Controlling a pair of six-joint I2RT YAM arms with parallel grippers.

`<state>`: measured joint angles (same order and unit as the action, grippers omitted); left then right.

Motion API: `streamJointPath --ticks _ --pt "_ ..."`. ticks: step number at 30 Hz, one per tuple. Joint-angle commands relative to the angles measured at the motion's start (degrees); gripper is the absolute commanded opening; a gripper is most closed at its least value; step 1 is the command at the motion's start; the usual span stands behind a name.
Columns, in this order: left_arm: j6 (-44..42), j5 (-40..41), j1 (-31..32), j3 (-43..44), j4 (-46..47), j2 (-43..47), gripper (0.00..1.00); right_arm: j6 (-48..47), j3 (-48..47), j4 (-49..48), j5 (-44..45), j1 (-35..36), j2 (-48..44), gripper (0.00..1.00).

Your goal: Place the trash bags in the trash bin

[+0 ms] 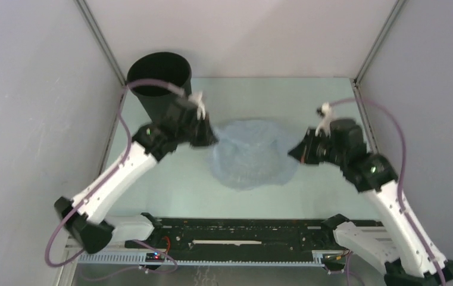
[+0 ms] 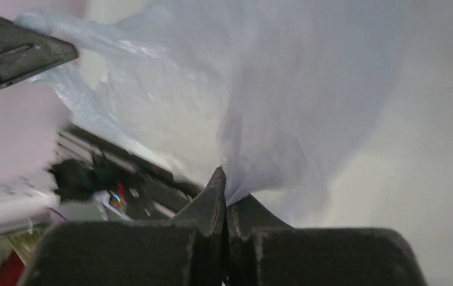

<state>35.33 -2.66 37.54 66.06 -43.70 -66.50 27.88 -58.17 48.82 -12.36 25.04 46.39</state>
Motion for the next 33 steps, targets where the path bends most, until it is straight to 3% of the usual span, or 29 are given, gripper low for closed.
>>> streamJointPath --ticks 1,5,7,9,14,17,20,23,25,28,30,33 --pt "-5.7 1.0 -0.5 37.2 -0.7 -12.9 0.00 -7.6 -25.8 0.0 -1.5 -2.4 14.3 0.00" --pt "-6.7 -2.7 -0.5 74.8 -4.6 -24.4 0.00 -11.3 -59.7 6.9 0.3 -1.5 24.5 0.00" --pt "-5.0 -5.8 -0.5 75.5 -0.7 -24.4 0.00 -12.5 -64.2 6.4 1.0 -0.8 25.6 0.00" --pt "-4.1 -7.2 -0.5 63.4 5.5 -20.0 0.00 -12.8 -57.6 3.1 1.2 -0.8 22.1 0.00" --pt "-0.9 -1.2 -0.5 22.6 11.2 -7.2 0.00 -8.5 -20.8 -3.9 -0.8 -1.4 9.9 0.00" --pt "0.1 -5.6 -0.5 1.8 12.5 -3.0 0.00 -3.0 -0.8 -3.1 -3.0 -0.9 4.2 0.00" --pt "1.9 -7.3 0.2 -11.0 10.8 1.3 0.00 2.2 12.2 -3.5 -6.4 -0.1 -1.7 0.00" --pt "3.6 -5.7 0.3 -15.9 13.0 7.7 0.00 3.4 15.3 -2.9 -4.1 0.9 -7.0 0.00" --pt "2.6 -3.5 0.1 -13.0 13.7 8.0 0.00 1.7 12.5 -3.0 -2.3 -0.1 -7.8 0.00" --pt "-0.5 -2.7 -1.1 0.0 12.5 1.3 0.00 -2.9 1.5 -3.8 -1.3 -2.6 -1.2 0.00" --pt "-2.7 -4.0 -1.8 13.5 10.2 -5.7 0.00 -6.1 -8.6 -3.6 -2.0 -4.3 5.7 0.00" --pt "-5.8 -5.2 -2.1 42.6 3.8 -16.8 0.00 -10.1 -27.5 -1.8 -2.4 -5.7 15.5 0.00"
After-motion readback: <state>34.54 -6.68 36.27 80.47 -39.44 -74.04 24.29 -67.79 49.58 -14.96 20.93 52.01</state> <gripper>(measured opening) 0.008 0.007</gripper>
